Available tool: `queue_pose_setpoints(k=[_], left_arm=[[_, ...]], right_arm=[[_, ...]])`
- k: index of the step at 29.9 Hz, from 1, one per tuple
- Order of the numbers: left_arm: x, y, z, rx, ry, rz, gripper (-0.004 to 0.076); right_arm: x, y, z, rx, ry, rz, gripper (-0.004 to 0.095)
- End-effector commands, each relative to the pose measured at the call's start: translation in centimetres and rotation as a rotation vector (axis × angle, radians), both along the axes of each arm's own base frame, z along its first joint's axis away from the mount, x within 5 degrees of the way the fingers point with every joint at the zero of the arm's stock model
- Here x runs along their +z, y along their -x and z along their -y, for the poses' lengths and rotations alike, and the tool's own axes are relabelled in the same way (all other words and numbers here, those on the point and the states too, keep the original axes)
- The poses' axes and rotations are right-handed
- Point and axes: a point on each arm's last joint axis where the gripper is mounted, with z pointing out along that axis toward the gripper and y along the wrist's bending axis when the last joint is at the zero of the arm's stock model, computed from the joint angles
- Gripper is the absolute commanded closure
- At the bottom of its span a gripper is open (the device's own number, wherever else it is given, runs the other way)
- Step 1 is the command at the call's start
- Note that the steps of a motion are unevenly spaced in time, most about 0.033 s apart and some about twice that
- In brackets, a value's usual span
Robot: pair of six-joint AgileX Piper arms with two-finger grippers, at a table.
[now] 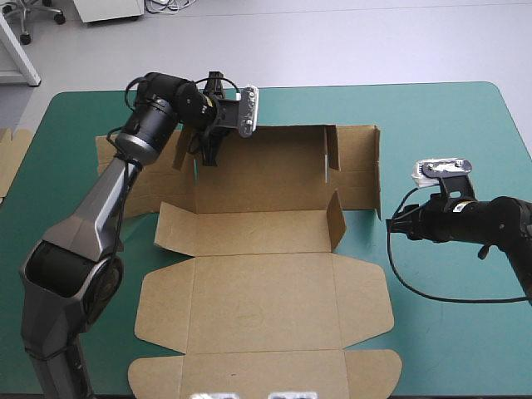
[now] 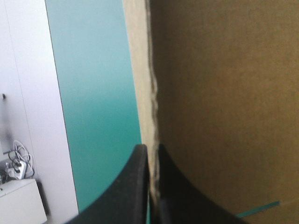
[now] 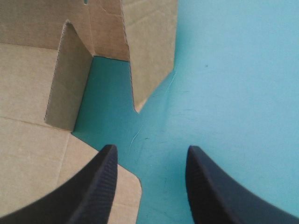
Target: Fold the box
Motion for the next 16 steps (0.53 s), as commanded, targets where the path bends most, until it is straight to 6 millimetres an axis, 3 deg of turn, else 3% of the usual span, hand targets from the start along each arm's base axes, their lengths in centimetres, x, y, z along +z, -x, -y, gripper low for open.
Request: queue_pose_setpoints(k=[1, 6, 11, 16], left_arm=[[4.7, 3.2, 1.1, 0.088, 0.039, 0.119, 0.0734], [5.7, 5.1, 2.7, 0.102, 0.079, 0.12, 0.0734], [6.4, 6.4, 3.3, 0.131, 0.166, 0.115, 0.0734], [4.8, 7.5, 4.1, 0.197, 0.152, 0.149, 0.0734]], right_arm=[[1.8, 0.0, 0.2, -0.02, -0.02, 0.081, 0.0471], [2.1, 0.3, 0.5, -0.034, 0.011, 0.083, 0.0471], [4.3, 1.6, 1.0, -0.081, 0.041, 0.176, 0.0471], [5.6, 2.6, 1.2, -0.101, 0.042, 0.213, 0.0471]])
